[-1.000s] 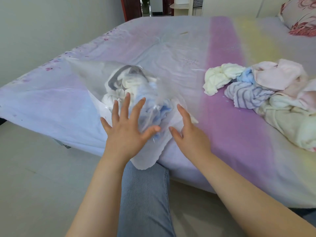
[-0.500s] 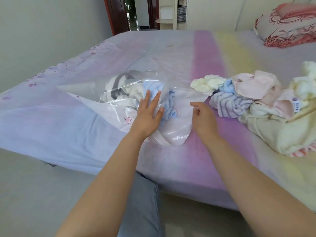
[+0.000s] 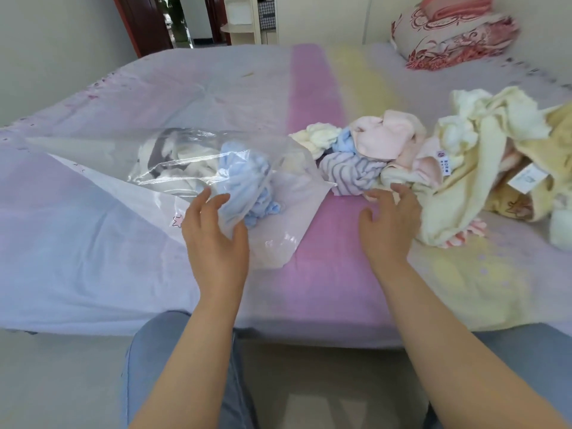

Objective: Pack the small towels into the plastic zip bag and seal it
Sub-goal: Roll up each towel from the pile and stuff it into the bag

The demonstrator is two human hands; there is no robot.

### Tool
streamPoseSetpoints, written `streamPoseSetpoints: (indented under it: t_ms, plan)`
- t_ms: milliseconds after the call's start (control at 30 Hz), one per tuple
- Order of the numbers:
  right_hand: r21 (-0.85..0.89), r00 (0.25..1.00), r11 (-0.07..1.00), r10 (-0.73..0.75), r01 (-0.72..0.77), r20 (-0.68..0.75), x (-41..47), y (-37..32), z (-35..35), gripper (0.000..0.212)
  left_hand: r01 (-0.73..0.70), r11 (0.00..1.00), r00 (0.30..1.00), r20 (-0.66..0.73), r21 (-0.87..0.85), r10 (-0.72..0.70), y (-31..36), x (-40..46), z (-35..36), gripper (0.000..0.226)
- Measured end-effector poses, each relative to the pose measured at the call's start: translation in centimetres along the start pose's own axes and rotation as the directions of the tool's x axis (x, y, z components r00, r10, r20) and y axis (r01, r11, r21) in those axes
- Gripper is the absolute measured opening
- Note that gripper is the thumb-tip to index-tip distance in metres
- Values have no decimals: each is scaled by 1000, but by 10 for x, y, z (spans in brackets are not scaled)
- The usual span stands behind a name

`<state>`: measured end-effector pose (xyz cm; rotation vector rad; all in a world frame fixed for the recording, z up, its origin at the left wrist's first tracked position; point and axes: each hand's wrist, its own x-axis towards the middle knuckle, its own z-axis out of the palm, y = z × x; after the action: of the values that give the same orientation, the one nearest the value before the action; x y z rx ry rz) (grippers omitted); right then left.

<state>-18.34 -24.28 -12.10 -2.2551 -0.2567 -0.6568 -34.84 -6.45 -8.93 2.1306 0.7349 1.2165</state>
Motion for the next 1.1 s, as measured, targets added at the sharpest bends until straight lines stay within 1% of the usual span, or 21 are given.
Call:
streamPoseSetpoints:
  t_ms: [33, 67, 133, 200, 267, 333, 400, 467, 567, 600, 633, 700, 733, 800, 833, 867, 900, 933, 1000, 1033, 1100]
  plan:
    - [-90, 997, 995, 38, -43, -61, 5, 9, -5, 44, -20, 999, 1000, -6, 43, 21, 2, -2, 0, 31]
    - [-151, 993, 982, 104, -112, -63, 10, 19, -10, 52, -27, 996, 1000, -2, 88, 27, 5, -4, -1, 21]
    - [-201, 957, 942, 284, -268, 53, 20, 41, -19, 70, -20, 988, 1000, 0, 152, 20, 9, -5, -2, 11]
    - [-247, 908, 910, 380, -332, 179, 28, 60, -26, 75, -24, 984, 1000, -5, 179, 25, 12, -4, -4, 14]
    - [-294, 903, 910, 363, -291, 229, 33, 70, -32, 58, -41, 982, 999, -18, 185, 45, 14, -3, -6, 13]
    - [-349, 924, 917, 291, -196, 246, 36, 65, -37, 44, -10, 979, 999, -45, 205, 20, 15, -2, -9, 11]
    - [-389, 961, 917, 184, -92, 207, 32, 53, -40, 40, -24, 973, 997, -68, 228, 40, 18, -2, -10, 11]
    - [-395, 987, 919, 75, -12, 144, 22, 40, -41, 37, -51, 970, 996, -53, 237, 66, 22, -1, -10, 12]
    - [-318, 997, 948, 2, 24, 83, 10, 30, -41, 28, -60, 961, 998, 1, 270, 62, 22, 1, -12, 7]
    - [-304, 996, 952, -11, 38, 89, 8, 29, -41, 27, -77, 954, 997, 21, 291, 74, 22, 1, -13, 5]
    - [-301, 993, 952, -16, 50, 114, 7, 29, -41, 26, -100, 946, 995, 42, 309, 91, 21, 2, -14, 8]
    - [-285, 984, 957, 4, 48, 178, 8, 29, -39, 28, -155, 934, 988, 72, 321, 139, 22, 3, -16, 20]
    - [-238, 985, 971, 14, 28, 172, 13, 27, -39, 31, -179, 929, 984, 78, 322, 163, 23, 3, -17, 25]
    - [-47, 999, 999, 9, -7, 31, 32, 21, -42, 33, -198, 921, 980, 93, 336, 177, 23, 4, -17, 34]
    - [45, 999, 999, 1, 1, -49, 47, 17, -44, 38, -188, 920, 981, 103, 344, 162, 22, 5, -15, 38]
    - [100, 996, 995, 0, 9, -87, 63, 13, -45, 48, -171, 919, 984, 114, 357, 138, 23, 6, -14, 40]
    - [128, 997, 992, 20, -10, -72, 82, 12, -46, 59, -155, 916, 985, 123, 370, 117, 24, 7, -12, 42]
    - [138, 997, 988, 77, -75, -8, 99, 11, -46, 67, -148, 914, 986, 133, 378, 105, 26, 8, -10, 42]
    - [60, 966, 976, 195, -208, 168, 124, 11, -43, 72, -160, 911, 982, 154, 381, 108, 29, 9, -8, 43]
    - [-41, 952, 977, 212, -208, 222, 130, 12, -42, 69, -170, 910, 980, 166, 378, 115, 31, 9, -7, 44]
    - [-224, 961, 969, 158, -107, 225, 130, 12, -41, 63, -178, 908, 976, 183, 378, 116, 32, 11, -7, 45]
